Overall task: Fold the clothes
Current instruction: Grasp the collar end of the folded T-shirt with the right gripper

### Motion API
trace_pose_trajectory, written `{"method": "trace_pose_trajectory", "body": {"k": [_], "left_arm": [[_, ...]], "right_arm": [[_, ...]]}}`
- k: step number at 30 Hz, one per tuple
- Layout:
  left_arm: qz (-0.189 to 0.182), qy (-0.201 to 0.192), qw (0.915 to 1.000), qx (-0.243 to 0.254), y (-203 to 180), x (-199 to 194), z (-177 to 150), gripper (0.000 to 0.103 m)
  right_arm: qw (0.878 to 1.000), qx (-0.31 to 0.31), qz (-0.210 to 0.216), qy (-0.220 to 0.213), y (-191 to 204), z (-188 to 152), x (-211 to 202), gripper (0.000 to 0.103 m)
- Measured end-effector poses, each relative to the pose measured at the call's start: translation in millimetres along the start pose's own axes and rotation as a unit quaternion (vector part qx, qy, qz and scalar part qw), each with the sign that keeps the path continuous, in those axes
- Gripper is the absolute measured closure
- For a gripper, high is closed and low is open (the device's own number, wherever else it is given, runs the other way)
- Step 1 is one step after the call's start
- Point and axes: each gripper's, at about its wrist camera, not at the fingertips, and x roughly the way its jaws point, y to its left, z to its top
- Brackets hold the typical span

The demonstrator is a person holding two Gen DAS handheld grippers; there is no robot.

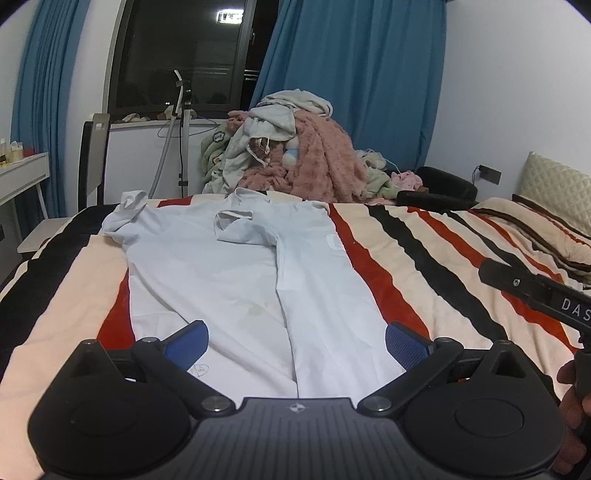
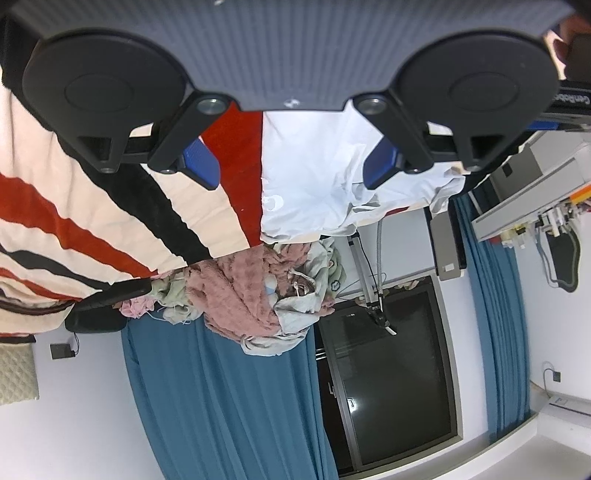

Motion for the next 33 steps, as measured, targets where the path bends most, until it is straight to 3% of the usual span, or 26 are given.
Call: {"method": "trace_pose_trajectory", "body": {"k": [8, 12, 18, 21, 24, 30, 32, 33], "left_arm": [[-0.009, -0.029, 0.9995, -0.01, 16.2, -18.8, 16.2, 0.0], [0.002, -0.036, 0.9989, -0.031, 41.2, -20.3, 24.1, 0.0], [0.063, -0.046, 0.9939, -0.079, 94.1, -20.6, 25.7, 0.0], [0.093, -0.055, 0.9846, -0.137, 126.9, -18.6, 17.6, 0.0], [0.097, -0.047, 0.9745, -0.197, 154.7, -11.7, 10.7, 0.0], [0.114, -0.068, 0.9585, -0.252, 183.9, -4.1, 0.8, 0.0], [0.145, -0.089, 0.9439, -0.283, 192.2, -1.5, -4.4, 0.0], [0.161, -0.101, 0.9311, -0.311, 200.0, -2.0, -8.1, 0.0]], "right_arm": [[0.998, -0.015, 0.017, 0.057, 8.8, 10.0, 43.2, 0.023], [0.992, -0.054, 0.058, 0.102, 38.7, 16.5, 102.4, 0.027], [0.968, -0.125, 0.149, 0.158, 116.5, 11.3, 215.2, 0.027], [0.95, -0.157, 0.199, 0.184, 172.2, 1.8, 277.6, 0.027], [0.931, -0.186, 0.243, 0.202, 230.9, -13.9, 337.9, 0.028], [0.919, -0.233, 0.258, 0.187, 320.8, -55.0, 423.7, 0.029], [0.921, -0.252, 0.241, 0.174, 340.2, -66.1, 444.6, 0.029], [0.924, -0.262, 0.225, 0.167, 349.3, -70.9, 454.2, 0.029]]}}
